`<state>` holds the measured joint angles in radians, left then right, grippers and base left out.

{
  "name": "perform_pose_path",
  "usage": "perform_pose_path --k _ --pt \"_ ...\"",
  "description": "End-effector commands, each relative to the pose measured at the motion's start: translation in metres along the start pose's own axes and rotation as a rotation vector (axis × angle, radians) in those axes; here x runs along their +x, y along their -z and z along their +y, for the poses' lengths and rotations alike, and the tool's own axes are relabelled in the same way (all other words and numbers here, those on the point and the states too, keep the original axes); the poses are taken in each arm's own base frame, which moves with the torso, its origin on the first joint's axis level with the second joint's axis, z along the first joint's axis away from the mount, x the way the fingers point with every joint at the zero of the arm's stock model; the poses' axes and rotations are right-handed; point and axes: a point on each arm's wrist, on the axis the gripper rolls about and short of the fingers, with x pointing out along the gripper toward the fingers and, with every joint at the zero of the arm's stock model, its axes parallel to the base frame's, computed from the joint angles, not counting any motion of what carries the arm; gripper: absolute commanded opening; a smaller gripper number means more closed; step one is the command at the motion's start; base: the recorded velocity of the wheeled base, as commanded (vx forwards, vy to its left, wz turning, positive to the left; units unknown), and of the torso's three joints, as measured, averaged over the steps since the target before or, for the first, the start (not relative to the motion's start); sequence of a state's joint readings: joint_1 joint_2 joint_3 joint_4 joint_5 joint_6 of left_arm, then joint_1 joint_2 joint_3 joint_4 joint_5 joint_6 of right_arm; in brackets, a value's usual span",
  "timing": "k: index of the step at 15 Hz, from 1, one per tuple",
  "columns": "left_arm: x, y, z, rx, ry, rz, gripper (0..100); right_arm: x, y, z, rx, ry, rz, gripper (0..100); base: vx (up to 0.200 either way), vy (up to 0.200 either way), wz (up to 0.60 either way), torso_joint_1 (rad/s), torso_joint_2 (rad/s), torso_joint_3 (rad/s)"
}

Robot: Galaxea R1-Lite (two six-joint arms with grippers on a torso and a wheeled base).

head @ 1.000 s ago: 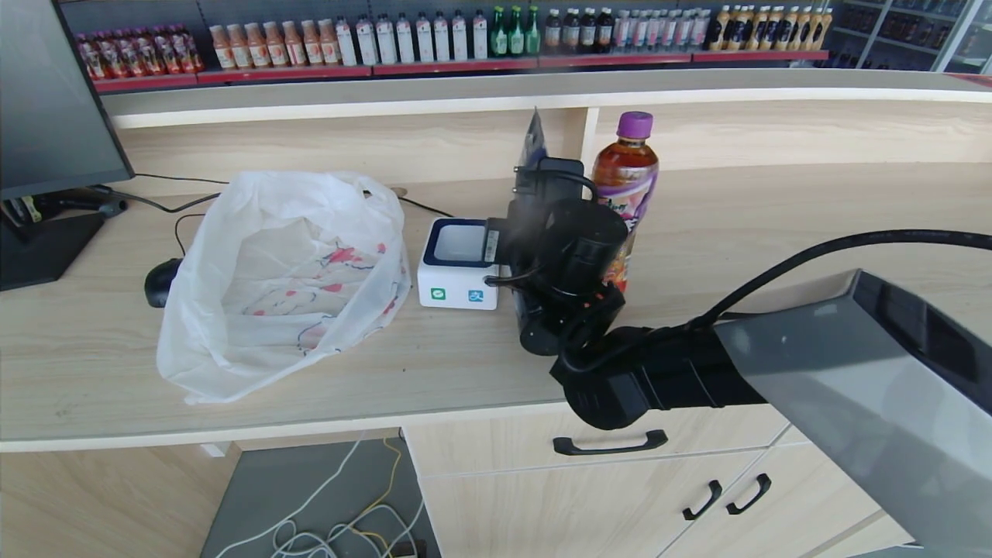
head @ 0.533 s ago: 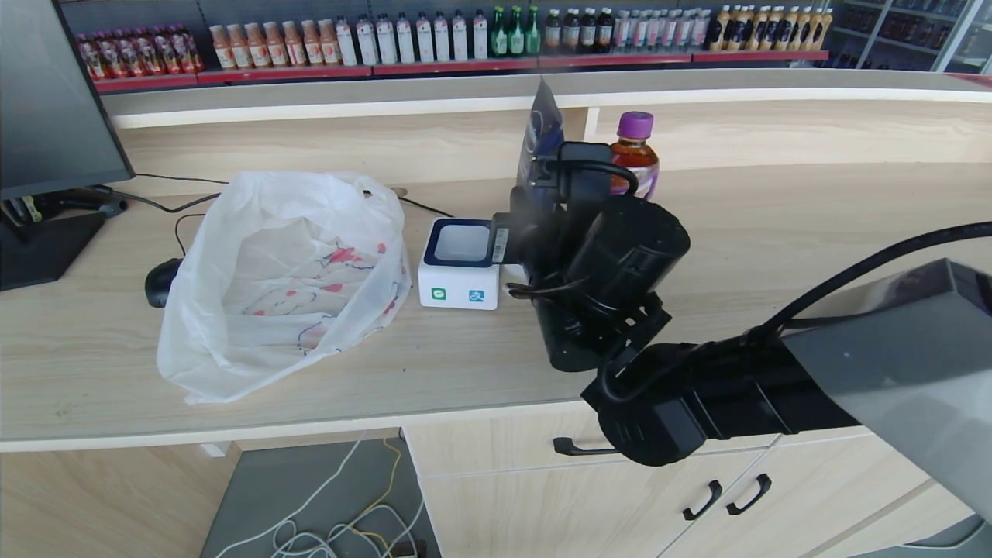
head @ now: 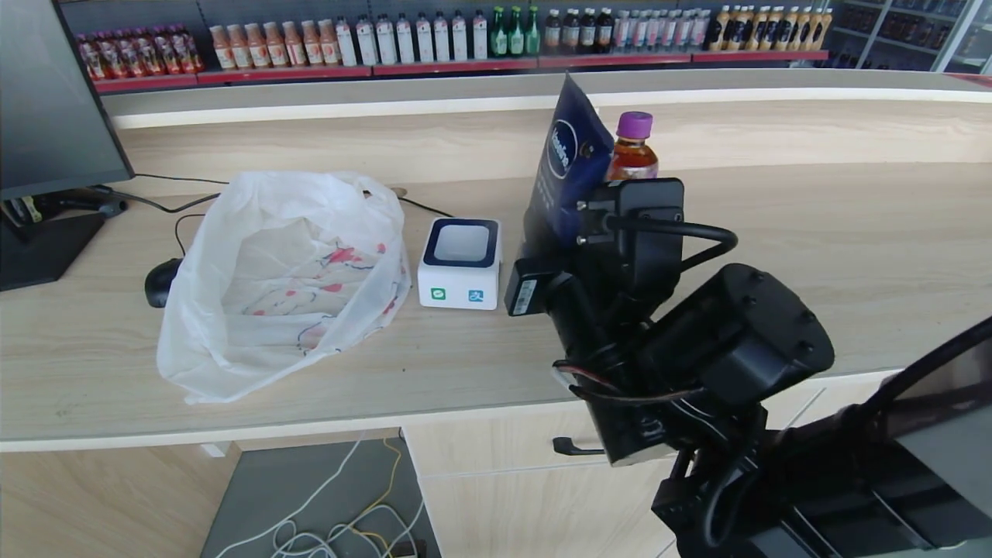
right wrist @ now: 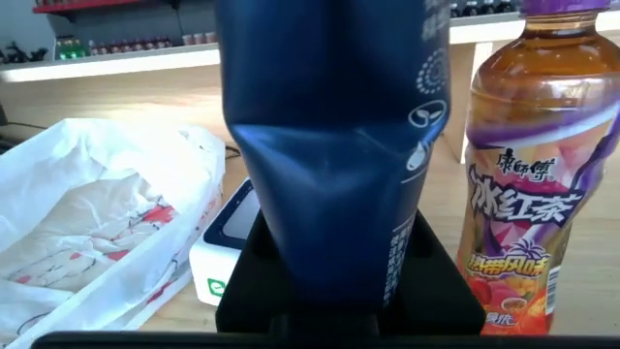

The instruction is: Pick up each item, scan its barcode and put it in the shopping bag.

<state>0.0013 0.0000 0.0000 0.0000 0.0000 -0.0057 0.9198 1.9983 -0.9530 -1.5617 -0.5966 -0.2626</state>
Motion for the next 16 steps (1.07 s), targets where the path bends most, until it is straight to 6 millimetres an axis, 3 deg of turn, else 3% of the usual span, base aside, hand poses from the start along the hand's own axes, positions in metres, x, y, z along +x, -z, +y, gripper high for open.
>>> perform_pose_path --k 1,5,9,12,16 --pt "0.0 0.0 0.0 0.0 0.0 0.0 100 -0.014 -0.006 0.002 -0.008 -0.033 0.011 0 0.0 0.0 0.0 0.0 0.0 0.0" --pt "0.0 0.0 0.0 0.0 0.0 0.0 100 -0.053 -0.007 0.032 -0.008 -0.162 0.064 0 0.0 0.0 0.0 0.0 0.0 0.0" --pt "0.0 0.0 0.0 0.0 0.0 0.0 100 -0.087 -0.006 0.006 -0.088 -0.206 0.146 0 0.0 0.0 0.0 0.0 0.0 0.0" --pt "0.0 0.0 0.0 0.0 0.0 0.0 100 -0.111 -0.008 0.008 -0.113 -0.279 0.174 0 0.0 0.0 0.0 0.0 0.0 0.0" --pt "0.0 0.0 0.0 0.0 0.0 0.0 100 -0.112 -0.026 0.005 -0.209 -0.306 0.108 0 0.0 0.0 0.0 0.0 0.0 0.0"
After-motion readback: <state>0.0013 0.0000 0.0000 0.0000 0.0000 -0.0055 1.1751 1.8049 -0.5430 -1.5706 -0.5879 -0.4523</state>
